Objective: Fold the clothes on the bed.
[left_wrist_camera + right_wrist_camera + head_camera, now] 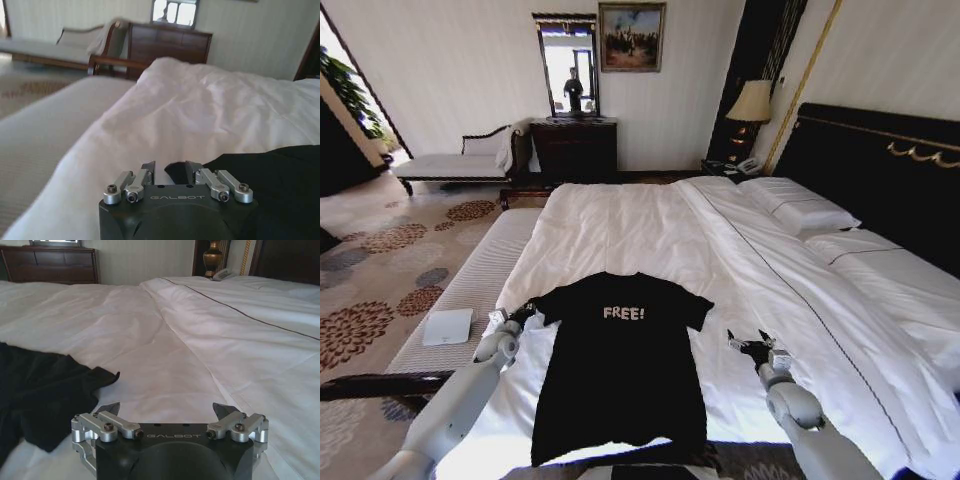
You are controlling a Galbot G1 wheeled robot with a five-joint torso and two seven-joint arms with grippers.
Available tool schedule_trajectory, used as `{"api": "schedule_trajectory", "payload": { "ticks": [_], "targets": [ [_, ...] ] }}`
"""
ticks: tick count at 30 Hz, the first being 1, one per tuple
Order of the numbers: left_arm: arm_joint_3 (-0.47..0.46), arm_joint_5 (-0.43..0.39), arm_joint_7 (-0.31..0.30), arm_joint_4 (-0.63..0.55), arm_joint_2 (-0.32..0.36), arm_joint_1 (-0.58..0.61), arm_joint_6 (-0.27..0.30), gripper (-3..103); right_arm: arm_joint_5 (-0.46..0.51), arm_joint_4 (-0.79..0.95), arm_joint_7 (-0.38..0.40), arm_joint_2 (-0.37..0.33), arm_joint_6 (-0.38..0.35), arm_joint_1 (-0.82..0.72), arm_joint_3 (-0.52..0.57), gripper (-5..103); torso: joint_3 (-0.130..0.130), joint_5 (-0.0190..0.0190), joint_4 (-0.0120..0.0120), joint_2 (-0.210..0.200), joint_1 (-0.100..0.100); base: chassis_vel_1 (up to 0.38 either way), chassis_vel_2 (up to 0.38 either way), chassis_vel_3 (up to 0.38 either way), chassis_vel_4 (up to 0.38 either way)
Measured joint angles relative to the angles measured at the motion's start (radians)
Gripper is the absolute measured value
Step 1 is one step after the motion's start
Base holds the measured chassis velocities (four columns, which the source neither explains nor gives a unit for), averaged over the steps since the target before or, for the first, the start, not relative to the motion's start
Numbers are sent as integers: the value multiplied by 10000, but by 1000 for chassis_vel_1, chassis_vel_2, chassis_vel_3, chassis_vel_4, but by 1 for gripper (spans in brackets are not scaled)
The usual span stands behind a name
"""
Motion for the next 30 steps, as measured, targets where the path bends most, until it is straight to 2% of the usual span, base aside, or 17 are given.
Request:
{"api": "schedule_trajectory", "payload": {
  "ticks": [1, 3, 4, 5, 7, 10, 11, 12, 15, 17, 30],
  "targets": [
    [0, 0, 0, 0, 0, 0, 0, 36, 0, 0, 0, 0, 0, 0, 0, 100, 0, 0, 0, 0, 0, 0, 0, 0, 0],
    [-532, 631, 110, -838, 32, 1060, -336, 47, 1453, -175, -17, -179, -365, 526, -62, 100, 0, -2, -1, 0, 0, 0, 0, 0, 0],
    [-981, 917, 134, -1554, -111, 2039, -416, 53, 2556, -408, -69, -258, -702, 1075, -125, 100, 0, 1, 1, 0, 0, 0, 0, 0, 0],
    [-1226, 1094, 147, -1983, -255, 2684, -441, 58, 3164, -641, -140, -283, -877, 1454, -190, 100, 0, -3, 3, 0, 0, 0, 0, 0, 0],
    [-1356, 1203, 154, -2222, -349, 3044, -443, 58, 3538, -849, -183, -296, -992, 1740, -235, 100, 1, -4, 9, 0, 0, 0, 0, 0, 0],
    [-1901, 1829, 165, -3443, -888, 4472, -556, 76, 5203, -2057, -428, -246, -1505, 2966, -486, 100, 0, 0, 7, 0, -2, 0, 0, 0, 0],
    [-2035, 2033, 165, -3830, -1069, 4833, -603, 76, 5701, -2444, -503, -198, -1680, 3328, -537, 100, 0, 2, 3, 0, -2, 0, 0, 0, 0],
    [-2035, 2033, 165, -3830, -1069, 4833, -603, 76, 5701, -2444, -503, -198, -1680, 3328, -537, 100, 0, 2, 3, 0, -2, 0, 0, 0, 0],
    [-2262, 2427, 162, -4804, -1508, 5688, -673, 91, 6794, -3464, -700, -47, -2093, 4225, -612, 100, 1, 1, 0, 0, -1, 0, 0, 0, 0],
    [-2293, 2595, 157, -5172, -1714, 6093, -703, 98, 7114, -3825, -796, 78, -2275, 4529, -606, 100, 1, 0, 1, 0, 0, 0, 0, 0, 0],
    [-2248, 2968, 58, -5896, -2356, 7071, -755, 100, 6849, -4355, -1160, 971, -2541, 4541, -613, 100, 1, 0, 0, 0, 0, 0, 0, 0, 0]
  ]
}}
